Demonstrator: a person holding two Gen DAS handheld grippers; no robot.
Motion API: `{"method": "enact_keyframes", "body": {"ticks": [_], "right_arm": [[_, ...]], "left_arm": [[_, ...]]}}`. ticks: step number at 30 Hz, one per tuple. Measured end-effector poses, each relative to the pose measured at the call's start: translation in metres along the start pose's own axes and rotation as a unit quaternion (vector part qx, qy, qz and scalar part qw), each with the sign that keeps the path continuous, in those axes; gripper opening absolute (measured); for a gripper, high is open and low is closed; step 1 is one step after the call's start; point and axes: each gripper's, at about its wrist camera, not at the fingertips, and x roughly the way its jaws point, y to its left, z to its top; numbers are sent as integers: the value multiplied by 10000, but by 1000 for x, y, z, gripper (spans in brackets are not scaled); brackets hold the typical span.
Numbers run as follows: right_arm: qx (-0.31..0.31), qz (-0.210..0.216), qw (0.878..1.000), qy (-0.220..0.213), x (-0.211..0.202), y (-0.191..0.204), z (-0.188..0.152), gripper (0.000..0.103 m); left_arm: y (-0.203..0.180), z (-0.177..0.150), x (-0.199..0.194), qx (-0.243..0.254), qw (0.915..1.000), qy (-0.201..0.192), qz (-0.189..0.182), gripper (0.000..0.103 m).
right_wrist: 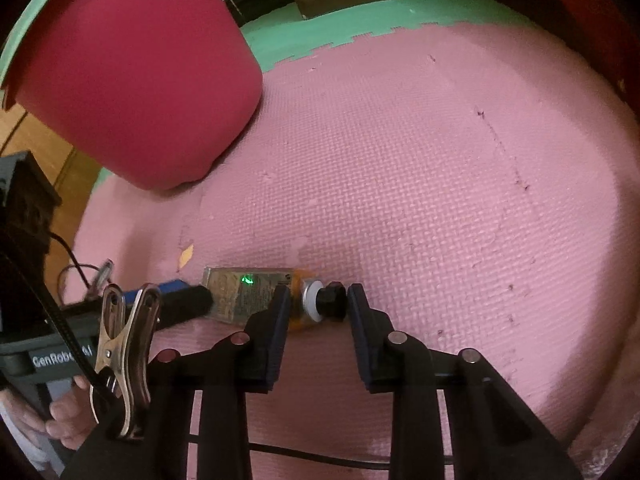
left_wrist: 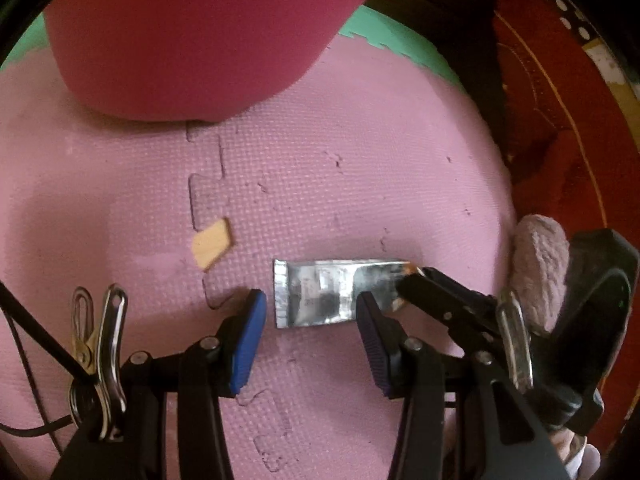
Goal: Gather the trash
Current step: 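Lower both tools onto the silver tube and close on it, then lift the silver tube with both tools and carry it over the bucket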
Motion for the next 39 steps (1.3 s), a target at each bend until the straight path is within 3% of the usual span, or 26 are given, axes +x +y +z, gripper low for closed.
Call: {"method": "enact_keyframes", "body": {"ticks": [7,11,18,20,26,32,39], "right_arm": [[805,566,9951,10,2,-21,2,28],[920,662,9936,13,1,-23,1,28],[890,715,9934,43,-1,-21,-4,28],[918,752,9929,73,-2,-22,-6,28],[858,680,9940,40,-7,-16,-10,28],[827,723,9937,-234,-30,-8,-13,28],[505,642,9941,-716,-69,13,-14,28]], "left_arm": [[8,2,-1,-302,9989,73,-360,48],[11,1,0,-439,9973,141,-568,48],[15,-2,-6,-408,9982,57,-443,47],[16,-3,-9,-317,9989,27,-343,40],[6,-9,-18,-38,9998,-53,-177,34],[0,-15,-42,67,9993,-241,-276,31],[-17,-23,-85,480,9954,-816,-154,31]]}}
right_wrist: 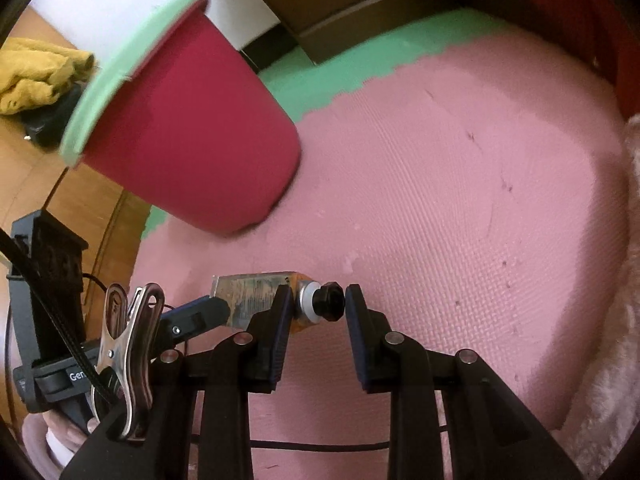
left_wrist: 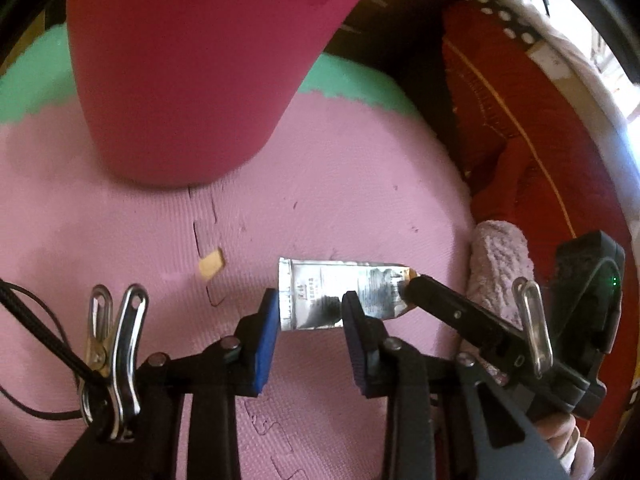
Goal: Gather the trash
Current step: 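Lift the silver tube with both tools and carry it over the bucket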
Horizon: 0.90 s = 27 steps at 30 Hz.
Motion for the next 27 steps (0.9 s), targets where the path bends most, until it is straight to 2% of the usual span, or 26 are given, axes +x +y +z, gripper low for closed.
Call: {"method": "enact_keyframes", "body": {"ticks": [7,14,27], "right_arm": [[20,101,9994,-336,-30,11,-3,28],[-227,172,9972,-687,-58,40,0,28],[-763,306,9870,-1384,-102,101,42,28]], "left_arm": [[-14,-3,-32,152,9991,-374,-82,31],[-27,-1,-77,315,9943,-1017,14,31],[-38,37,-136,399,9825,-1817,-92,31]]}}
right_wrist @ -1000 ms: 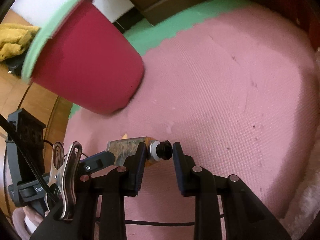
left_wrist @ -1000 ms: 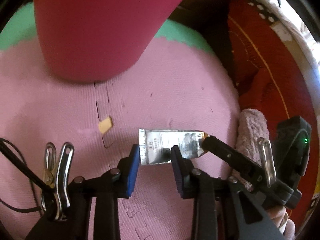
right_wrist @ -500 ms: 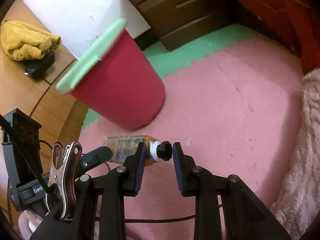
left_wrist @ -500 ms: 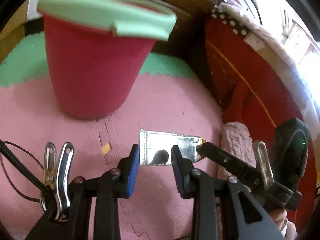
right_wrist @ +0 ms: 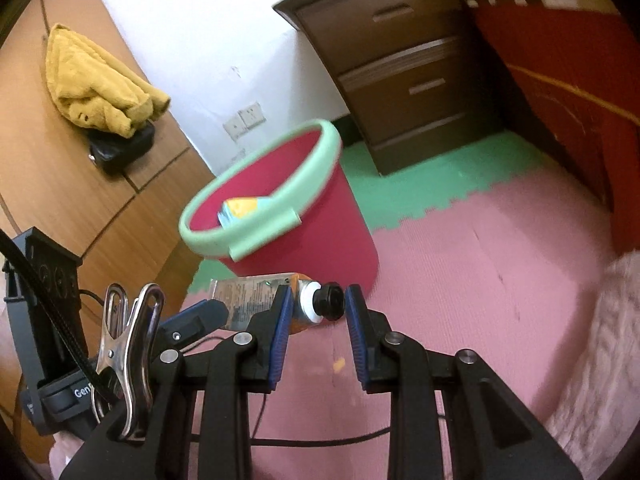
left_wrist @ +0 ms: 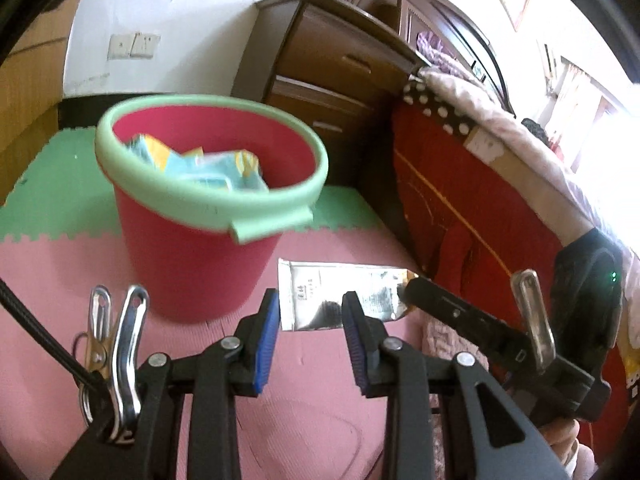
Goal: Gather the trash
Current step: 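Lift the silver tube with both tools and carry it over the bucket, then open both tools to drop the silver tube into the bucket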
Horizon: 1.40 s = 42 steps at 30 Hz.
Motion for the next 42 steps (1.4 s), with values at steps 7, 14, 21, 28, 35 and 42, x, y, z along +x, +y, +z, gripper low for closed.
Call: {"method": "enact_keyframes", "body": {"ticks": [7,14,21,28,35,42], "right_arm": [[-282,20,9992,-297,7,23,37,28],[-566,78,9972,-486,30,42,67,29],[-739,86,9960,-486,66,46,84,29],[-739,23,9968,-303,104,46,91,30],[-887,-106,9959,-143,121,54,83,33],[-1121,-253,9933,-148,116,67,79,39]], "left_arm": [[7,34,-3,-9,9994,-343,-35,31],[31,63,4,-169,9981,-589,11,31],[54,79,26,-356,9975,-590,158,31],[63,85,43,-271,9963,-631,509,31],[54,79,44,149,9925,-734,967,42],[59,78,35,-1,9926,-788,928,45]]}}
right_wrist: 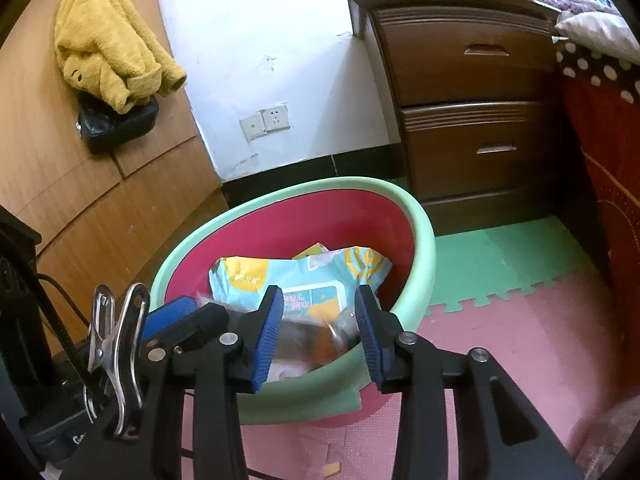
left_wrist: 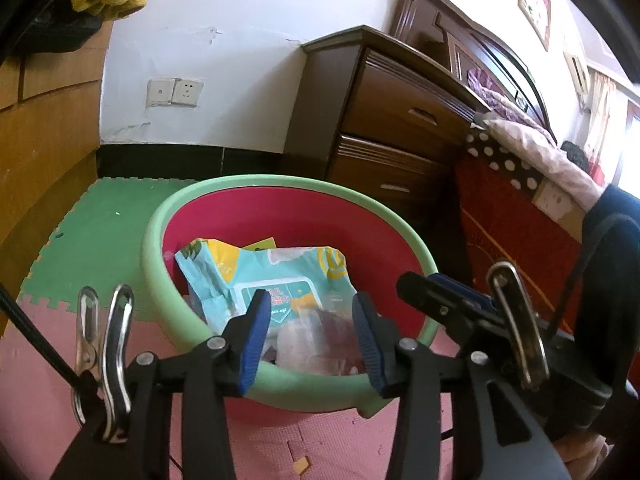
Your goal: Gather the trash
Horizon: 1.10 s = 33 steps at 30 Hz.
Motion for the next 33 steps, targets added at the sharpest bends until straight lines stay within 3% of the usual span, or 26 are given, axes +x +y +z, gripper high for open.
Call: {"method": "enact_keyframes", "body": {"ticks": [16,24,33], "right_arm": [[-236,-157,9996,-30,-32,26,-13,43],[-497,-363,9979,-224,-56,44,-30,46],[-426,-231,9988,15,-59,45,-59,46]], "left_arm": [[0,-5,-30,103,9997,3,225,48],[2,-13,-40,-8,9983,301,503,52],[3,-43,-40,29,9917,787,1019,52]]}}
